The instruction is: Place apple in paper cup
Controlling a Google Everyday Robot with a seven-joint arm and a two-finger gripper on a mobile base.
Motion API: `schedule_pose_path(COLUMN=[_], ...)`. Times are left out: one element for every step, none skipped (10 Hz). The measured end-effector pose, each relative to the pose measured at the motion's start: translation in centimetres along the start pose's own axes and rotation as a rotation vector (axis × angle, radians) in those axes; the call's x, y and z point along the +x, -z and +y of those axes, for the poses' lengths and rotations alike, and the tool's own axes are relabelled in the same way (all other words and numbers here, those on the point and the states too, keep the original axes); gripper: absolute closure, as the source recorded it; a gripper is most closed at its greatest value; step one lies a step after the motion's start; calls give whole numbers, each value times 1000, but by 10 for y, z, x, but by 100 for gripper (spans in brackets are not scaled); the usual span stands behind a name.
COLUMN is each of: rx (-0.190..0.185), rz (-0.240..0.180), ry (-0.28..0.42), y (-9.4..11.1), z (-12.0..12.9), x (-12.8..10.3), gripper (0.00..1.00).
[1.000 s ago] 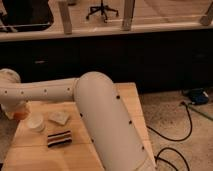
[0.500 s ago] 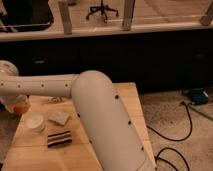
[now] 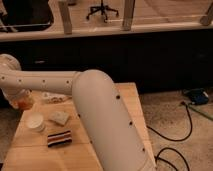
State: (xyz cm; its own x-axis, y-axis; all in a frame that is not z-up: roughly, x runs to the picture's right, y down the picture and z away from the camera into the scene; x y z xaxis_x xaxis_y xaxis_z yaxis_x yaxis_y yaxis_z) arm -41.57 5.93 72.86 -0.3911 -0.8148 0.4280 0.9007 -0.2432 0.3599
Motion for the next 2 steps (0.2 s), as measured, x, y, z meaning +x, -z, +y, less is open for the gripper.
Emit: schedule_pose_path(rx=[-4, -8], rz=[-3, -9], ry=[-10, -21], y=[0, 0], z=[7, 14], x=[-1, -3], gripper=[100, 100])
